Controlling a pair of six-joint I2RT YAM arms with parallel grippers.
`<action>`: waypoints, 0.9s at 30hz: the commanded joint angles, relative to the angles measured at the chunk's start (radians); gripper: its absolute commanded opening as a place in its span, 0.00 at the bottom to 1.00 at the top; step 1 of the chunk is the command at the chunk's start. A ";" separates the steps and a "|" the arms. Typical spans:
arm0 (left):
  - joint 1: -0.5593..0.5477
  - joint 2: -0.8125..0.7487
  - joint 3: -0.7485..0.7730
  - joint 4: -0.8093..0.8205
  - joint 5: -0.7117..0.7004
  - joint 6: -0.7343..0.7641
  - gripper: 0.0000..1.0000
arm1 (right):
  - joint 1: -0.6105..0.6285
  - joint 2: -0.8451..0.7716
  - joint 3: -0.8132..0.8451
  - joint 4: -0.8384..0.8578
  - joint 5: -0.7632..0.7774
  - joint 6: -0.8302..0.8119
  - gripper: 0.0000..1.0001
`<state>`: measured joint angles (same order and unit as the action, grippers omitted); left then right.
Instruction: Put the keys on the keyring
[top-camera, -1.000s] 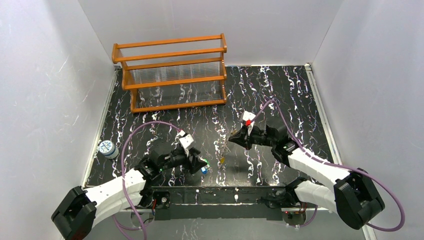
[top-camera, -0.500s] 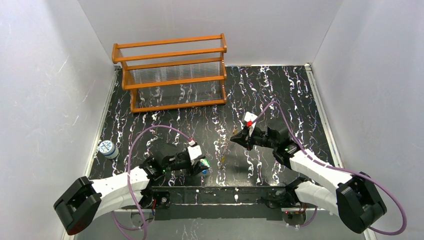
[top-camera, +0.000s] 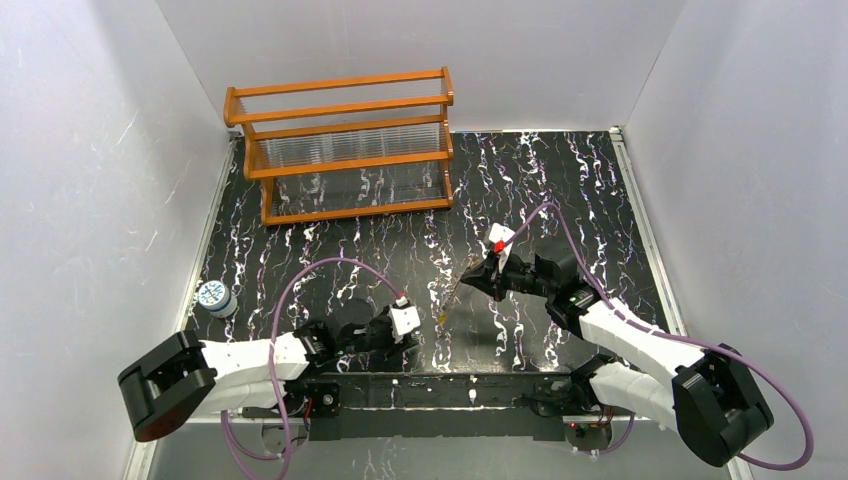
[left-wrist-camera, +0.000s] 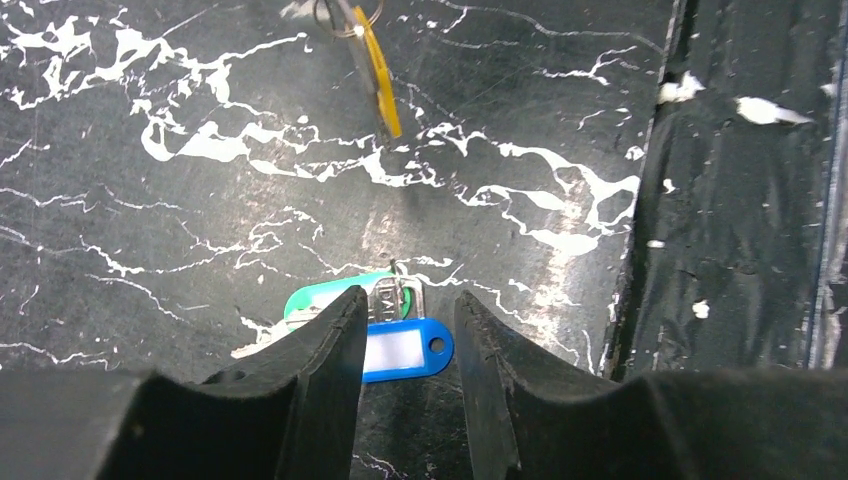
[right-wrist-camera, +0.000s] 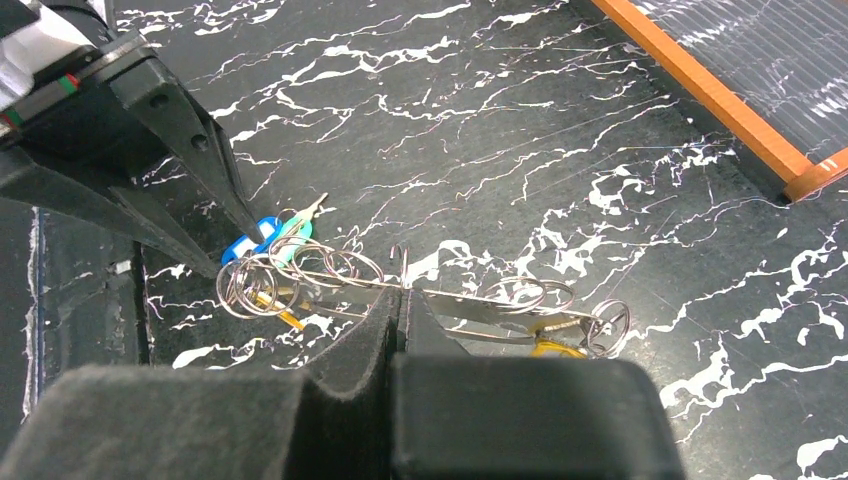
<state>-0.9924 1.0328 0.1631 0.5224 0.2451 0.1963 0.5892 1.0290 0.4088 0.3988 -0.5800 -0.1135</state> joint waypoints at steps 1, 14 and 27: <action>-0.017 0.030 0.006 0.033 -0.074 0.026 0.35 | -0.005 -0.017 -0.011 0.062 -0.025 0.014 0.01; -0.029 0.116 0.014 0.132 -0.065 0.004 0.29 | -0.005 -0.005 -0.007 0.066 -0.050 0.021 0.01; -0.032 0.124 0.001 0.150 -0.086 -0.030 0.00 | -0.005 -0.007 0.002 0.060 -0.056 0.025 0.01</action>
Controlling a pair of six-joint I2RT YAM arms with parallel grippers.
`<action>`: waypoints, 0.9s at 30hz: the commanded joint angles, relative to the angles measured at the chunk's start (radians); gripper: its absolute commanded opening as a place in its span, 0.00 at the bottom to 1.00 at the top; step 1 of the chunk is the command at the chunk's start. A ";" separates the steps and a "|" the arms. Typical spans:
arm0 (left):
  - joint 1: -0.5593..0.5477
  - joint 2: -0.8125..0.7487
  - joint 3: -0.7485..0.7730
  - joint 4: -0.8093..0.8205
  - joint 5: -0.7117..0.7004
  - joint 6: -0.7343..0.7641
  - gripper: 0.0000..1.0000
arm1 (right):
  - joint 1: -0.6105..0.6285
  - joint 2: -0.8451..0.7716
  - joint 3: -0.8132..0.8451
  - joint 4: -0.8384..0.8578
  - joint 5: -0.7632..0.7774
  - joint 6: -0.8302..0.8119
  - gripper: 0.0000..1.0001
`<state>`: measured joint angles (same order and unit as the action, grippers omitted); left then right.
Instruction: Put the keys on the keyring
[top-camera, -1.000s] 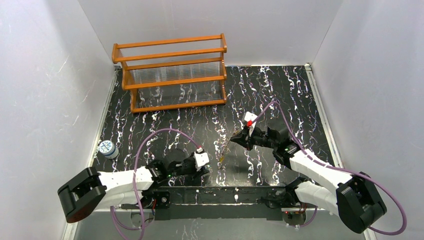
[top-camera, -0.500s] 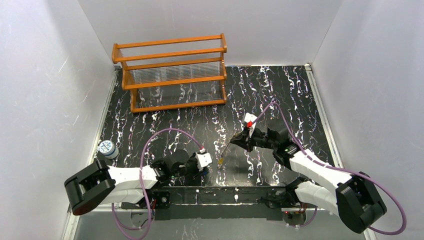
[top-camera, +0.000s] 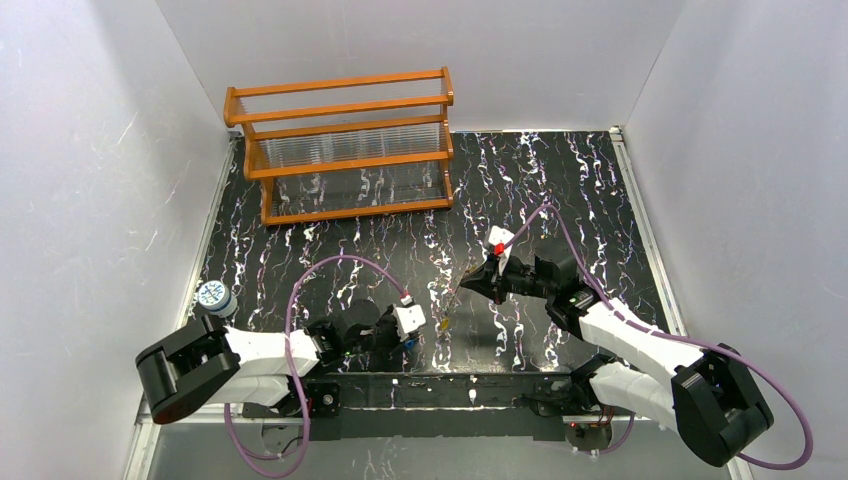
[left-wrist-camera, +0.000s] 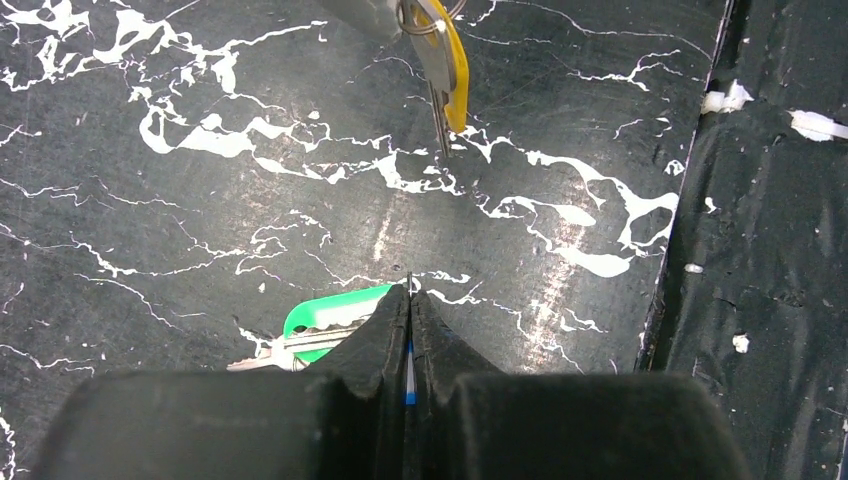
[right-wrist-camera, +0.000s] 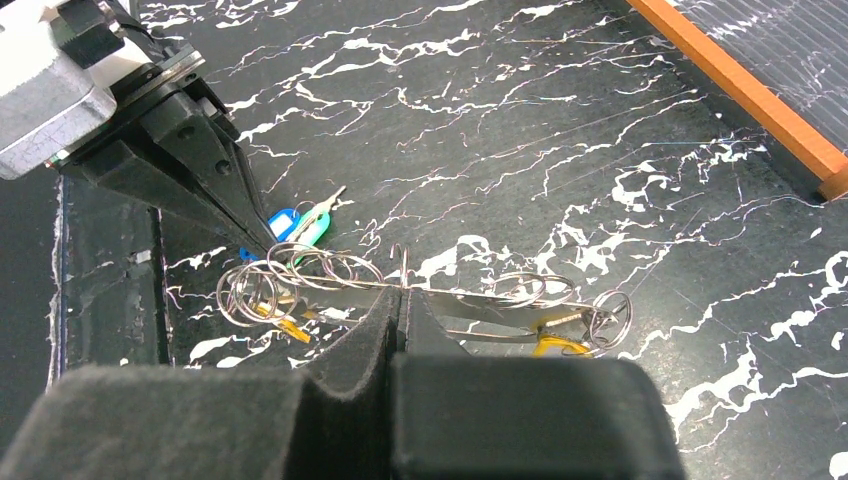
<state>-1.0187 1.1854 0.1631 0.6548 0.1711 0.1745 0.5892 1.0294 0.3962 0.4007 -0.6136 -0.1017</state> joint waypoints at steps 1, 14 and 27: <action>-0.006 -0.037 0.001 0.013 -0.016 -0.009 0.00 | -0.005 -0.006 0.015 0.055 -0.023 0.012 0.01; -0.005 -0.269 0.166 -0.333 -0.135 0.070 0.00 | -0.006 0.002 0.045 0.026 -0.052 -0.006 0.01; -0.005 -0.354 0.318 -0.540 -0.230 0.081 0.00 | -0.005 0.048 0.093 0.009 -0.130 -0.036 0.01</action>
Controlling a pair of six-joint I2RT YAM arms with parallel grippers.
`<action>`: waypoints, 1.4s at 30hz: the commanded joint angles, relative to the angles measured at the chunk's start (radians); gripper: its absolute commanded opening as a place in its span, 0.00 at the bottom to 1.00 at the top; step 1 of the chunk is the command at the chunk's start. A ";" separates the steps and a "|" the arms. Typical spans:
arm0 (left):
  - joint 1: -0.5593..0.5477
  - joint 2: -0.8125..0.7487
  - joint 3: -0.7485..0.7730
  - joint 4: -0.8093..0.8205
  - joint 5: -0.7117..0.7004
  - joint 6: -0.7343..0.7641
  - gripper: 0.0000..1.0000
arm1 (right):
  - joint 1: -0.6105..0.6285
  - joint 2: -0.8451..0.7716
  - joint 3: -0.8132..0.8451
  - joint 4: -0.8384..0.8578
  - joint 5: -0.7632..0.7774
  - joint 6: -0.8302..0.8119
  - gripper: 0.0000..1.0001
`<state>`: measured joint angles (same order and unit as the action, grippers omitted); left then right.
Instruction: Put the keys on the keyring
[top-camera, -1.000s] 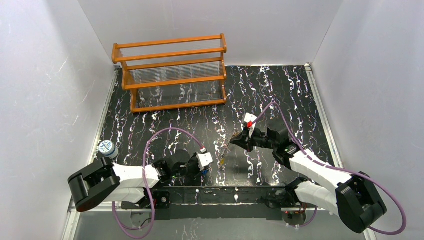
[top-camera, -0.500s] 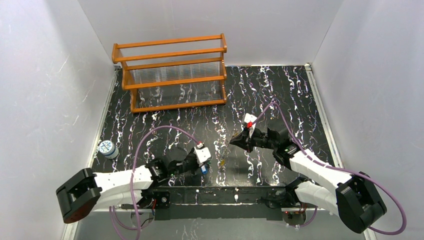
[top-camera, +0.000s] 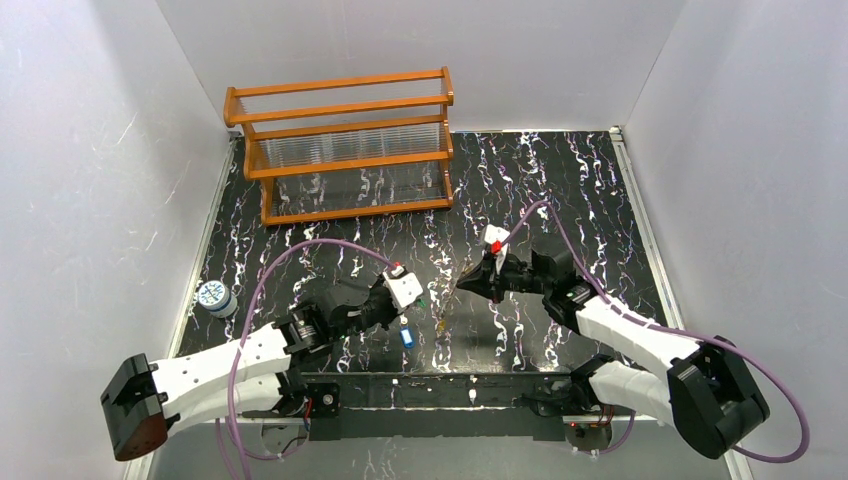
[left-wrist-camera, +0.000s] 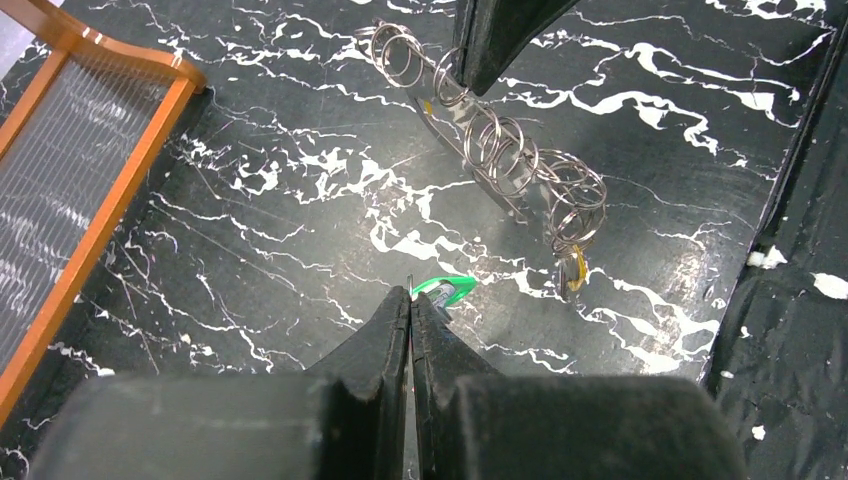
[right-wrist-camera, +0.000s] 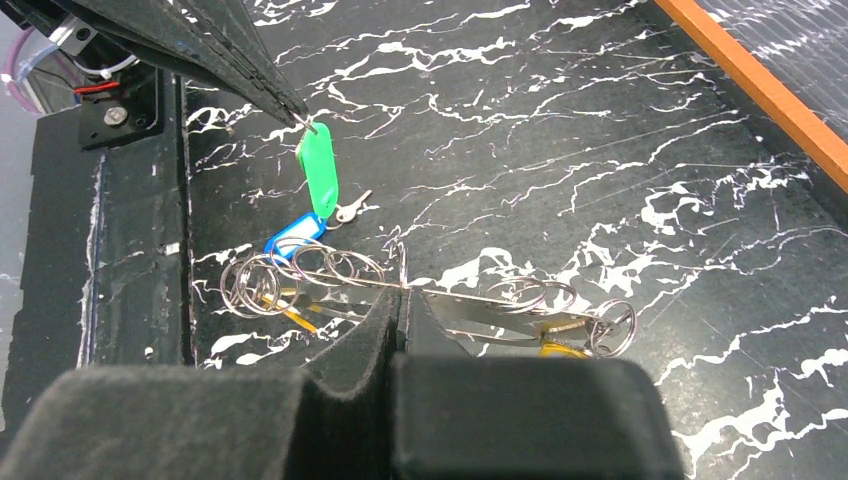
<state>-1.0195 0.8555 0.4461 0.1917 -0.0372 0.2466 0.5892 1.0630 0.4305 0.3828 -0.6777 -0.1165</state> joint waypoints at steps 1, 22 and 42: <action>-0.004 -0.026 0.032 -0.078 -0.016 0.013 0.00 | -0.004 0.020 0.061 0.030 -0.080 -0.021 0.01; -0.005 0.015 0.049 -0.009 0.284 0.052 0.00 | 0.049 0.081 0.102 0.007 -0.182 -0.102 0.01; -0.005 0.067 0.037 0.104 0.353 0.011 0.00 | 0.196 0.071 0.117 -0.092 0.015 -0.229 0.01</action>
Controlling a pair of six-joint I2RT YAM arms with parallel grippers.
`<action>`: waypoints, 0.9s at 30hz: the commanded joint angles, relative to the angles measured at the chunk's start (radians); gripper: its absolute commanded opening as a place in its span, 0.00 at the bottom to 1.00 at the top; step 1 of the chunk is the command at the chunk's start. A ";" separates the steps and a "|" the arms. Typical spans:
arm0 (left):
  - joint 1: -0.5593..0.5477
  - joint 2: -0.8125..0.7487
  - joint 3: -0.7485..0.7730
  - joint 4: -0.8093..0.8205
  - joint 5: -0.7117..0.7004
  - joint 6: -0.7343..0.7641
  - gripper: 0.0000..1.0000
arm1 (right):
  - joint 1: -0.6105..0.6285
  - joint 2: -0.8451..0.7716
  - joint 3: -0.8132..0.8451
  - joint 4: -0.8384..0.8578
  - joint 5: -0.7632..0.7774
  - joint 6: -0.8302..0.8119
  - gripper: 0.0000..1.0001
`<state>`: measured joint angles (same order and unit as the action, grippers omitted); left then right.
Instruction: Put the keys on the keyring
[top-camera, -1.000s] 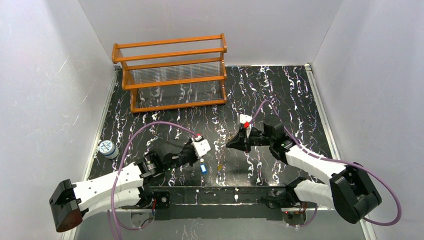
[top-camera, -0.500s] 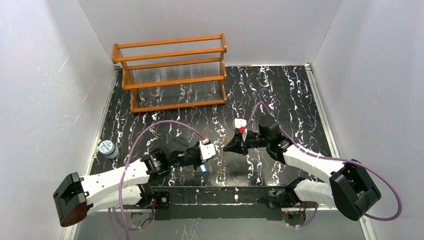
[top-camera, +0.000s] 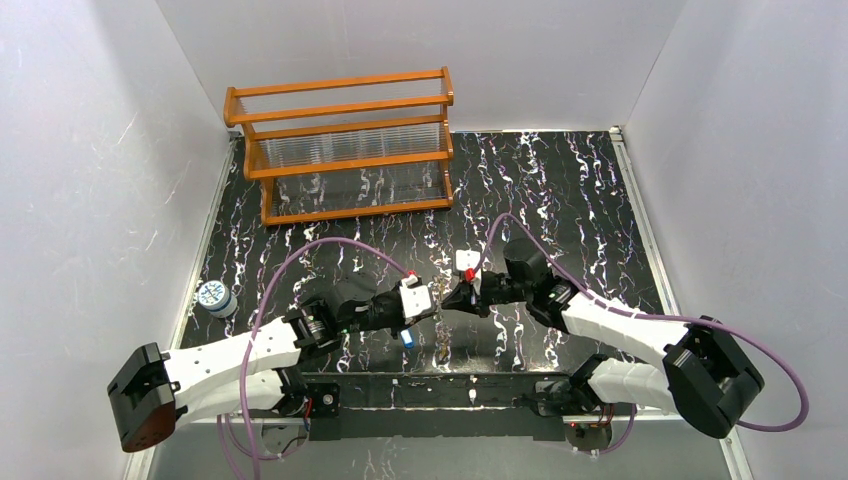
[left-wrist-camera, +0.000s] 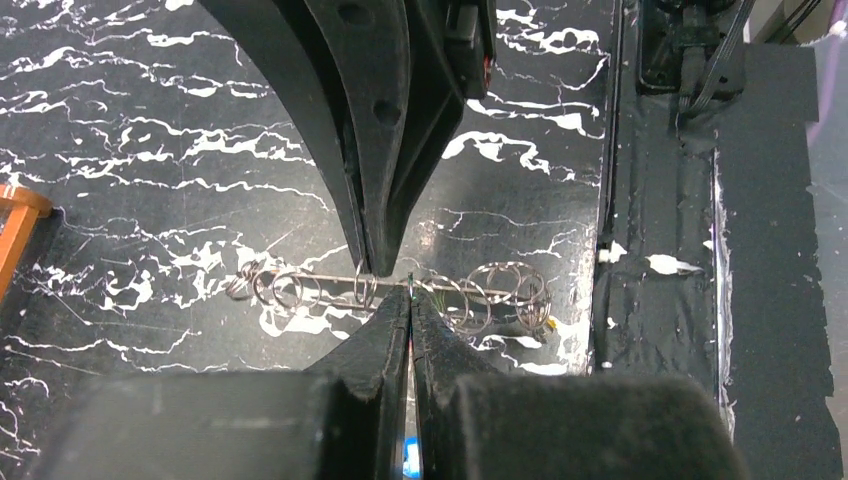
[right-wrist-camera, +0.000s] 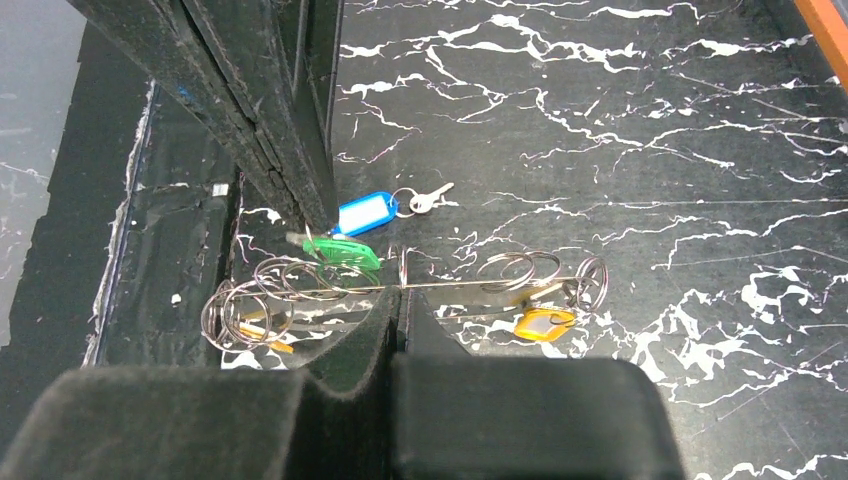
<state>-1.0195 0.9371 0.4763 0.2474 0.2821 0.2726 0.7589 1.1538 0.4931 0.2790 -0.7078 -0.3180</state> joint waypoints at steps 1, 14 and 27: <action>-0.005 -0.012 0.005 0.055 0.033 -0.018 0.00 | 0.033 -0.020 0.058 0.008 0.052 -0.029 0.01; -0.005 0.007 0.000 0.060 -0.046 -0.061 0.00 | 0.062 -0.022 0.060 0.006 0.085 -0.036 0.01; -0.006 -0.044 -0.014 -0.011 -0.055 -0.141 0.00 | 0.063 -0.040 0.054 0.041 0.117 -0.017 0.01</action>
<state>-1.0199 0.9329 0.4751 0.2535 0.2306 0.1600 0.8150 1.1492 0.5018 0.2600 -0.5934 -0.3405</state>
